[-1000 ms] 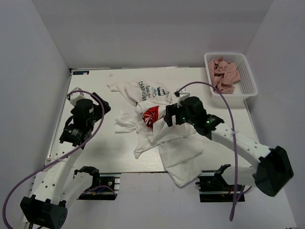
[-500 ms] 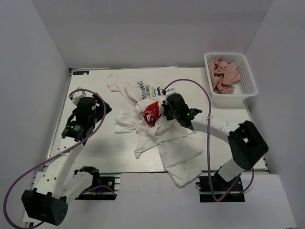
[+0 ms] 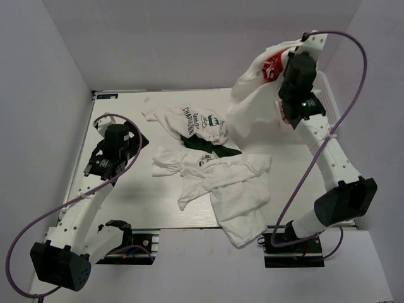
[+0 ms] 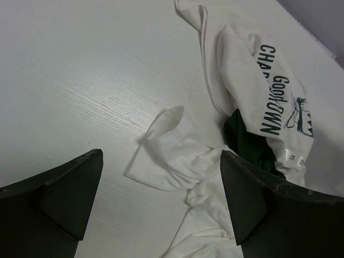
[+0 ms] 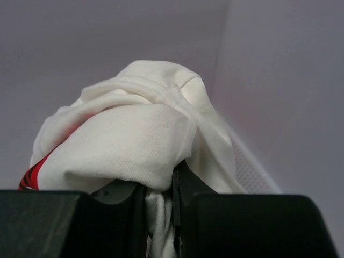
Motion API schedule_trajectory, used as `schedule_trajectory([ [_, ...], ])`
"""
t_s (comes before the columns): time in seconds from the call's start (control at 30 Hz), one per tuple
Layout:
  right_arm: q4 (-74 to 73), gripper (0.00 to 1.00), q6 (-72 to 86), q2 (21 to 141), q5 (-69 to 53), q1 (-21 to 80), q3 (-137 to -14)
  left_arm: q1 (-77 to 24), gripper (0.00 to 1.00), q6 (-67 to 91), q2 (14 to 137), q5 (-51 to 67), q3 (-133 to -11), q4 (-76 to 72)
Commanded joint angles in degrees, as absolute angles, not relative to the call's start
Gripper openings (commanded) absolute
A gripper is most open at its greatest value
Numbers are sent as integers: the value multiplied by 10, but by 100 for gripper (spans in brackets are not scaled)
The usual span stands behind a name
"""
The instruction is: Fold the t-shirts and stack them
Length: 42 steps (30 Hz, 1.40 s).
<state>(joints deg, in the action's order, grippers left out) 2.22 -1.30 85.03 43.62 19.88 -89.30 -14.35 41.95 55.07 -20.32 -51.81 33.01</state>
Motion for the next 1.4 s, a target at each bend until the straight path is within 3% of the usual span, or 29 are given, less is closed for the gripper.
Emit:
schedule_trajectory([
  [0.0,7,0,-45,911,460,129,-978,-141,100,417,577,-216,-553,351],
  [0.23,-83,0,-38,1087,367,21,-1214,-141,100,417,620,-210,-571,345],
  [0.4,-70,0,-6,1189,445,-45,-1332,-141,100,411,642,-215,-583,350],
  [0.6,70,0,-73,1156,465,-67,-1264,-141,100,406,666,-221,-596,342],
  [0.77,90,0,-121,1184,466,-86,-1360,-141,100,406,701,-186,-607,330],
  [0.83,98,0,-126,1165,427,-87,-1324,-141,100,406,707,-185,-613,330],
  [0.97,84,0,-77,1093,178,-81,-1191,-146,100,406,721,-167,-613,318],
  [1.07,117,0,23,1055,44,-85,-1001,-146,100,401,732,-154,-607,307],
  [1.17,141,0,47,1070,13,-83,-930,-146,100,401,732,-149,-607,307],
  [1.23,102,13,52,1095,6,-80,-926,-146,100,401,732,-149,-613,320],
  [1.27,88,38,61,1117,11,-82,-931,-146,100,401,732,-155,-613,320],
  [1.3,73,53,70,1137,8,-83,-937,-146,100,396,732,-162,-613,328],
  [1.37,3,72,98,1157,6,-86,-980,-146,100,390,732,-162,-618,333],
])
